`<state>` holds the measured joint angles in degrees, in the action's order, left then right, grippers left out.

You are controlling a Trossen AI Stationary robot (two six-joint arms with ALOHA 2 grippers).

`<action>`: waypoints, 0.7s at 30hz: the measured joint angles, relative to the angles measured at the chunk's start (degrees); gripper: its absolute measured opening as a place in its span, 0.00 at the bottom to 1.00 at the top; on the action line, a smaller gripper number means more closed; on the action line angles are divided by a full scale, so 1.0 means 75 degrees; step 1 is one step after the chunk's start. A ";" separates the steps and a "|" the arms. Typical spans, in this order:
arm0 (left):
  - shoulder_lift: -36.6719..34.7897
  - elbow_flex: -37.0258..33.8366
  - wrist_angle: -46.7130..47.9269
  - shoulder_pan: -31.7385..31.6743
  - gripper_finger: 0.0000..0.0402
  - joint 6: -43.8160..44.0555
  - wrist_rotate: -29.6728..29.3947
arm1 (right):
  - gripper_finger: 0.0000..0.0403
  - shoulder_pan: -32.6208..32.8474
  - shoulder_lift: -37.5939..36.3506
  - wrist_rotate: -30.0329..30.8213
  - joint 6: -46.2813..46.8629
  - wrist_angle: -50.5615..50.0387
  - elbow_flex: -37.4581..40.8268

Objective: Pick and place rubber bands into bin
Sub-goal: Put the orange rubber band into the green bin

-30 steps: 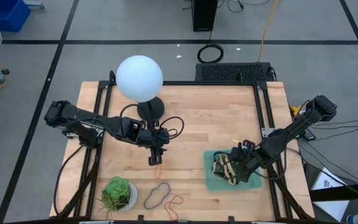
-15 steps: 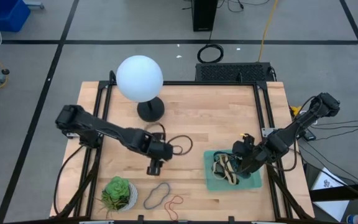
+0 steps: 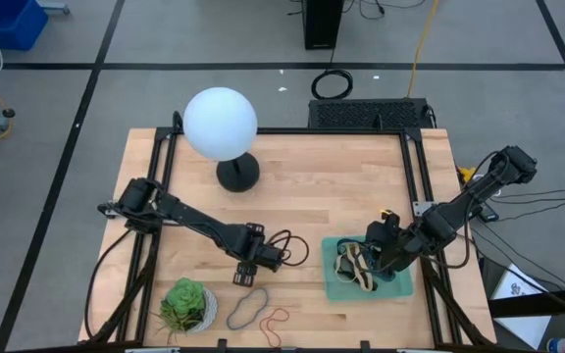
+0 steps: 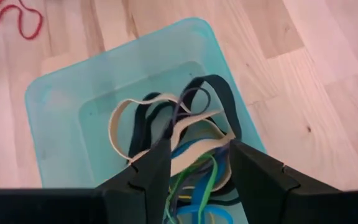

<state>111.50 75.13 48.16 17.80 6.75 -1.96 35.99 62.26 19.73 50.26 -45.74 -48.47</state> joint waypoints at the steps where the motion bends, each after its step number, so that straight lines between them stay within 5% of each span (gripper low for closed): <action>1: 0.0011 0.0000 0.0006 -0.0002 0.50 -0.0028 0.0002 | 0.39 0.0000 0.0000 0.0000 -0.0018 0.0056 0.0000; 21: -0.0067 -0.0673 -0.0453 -0.0098 0.50 -0.0513 0.0483 | 0.39 0.0000 0.0000 -0.0005 -0.0017 0.0205 0.0000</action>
<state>111.00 70.09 44.77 17.07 2.90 1.66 35.99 62.26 19.69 50.13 -44.20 -48.47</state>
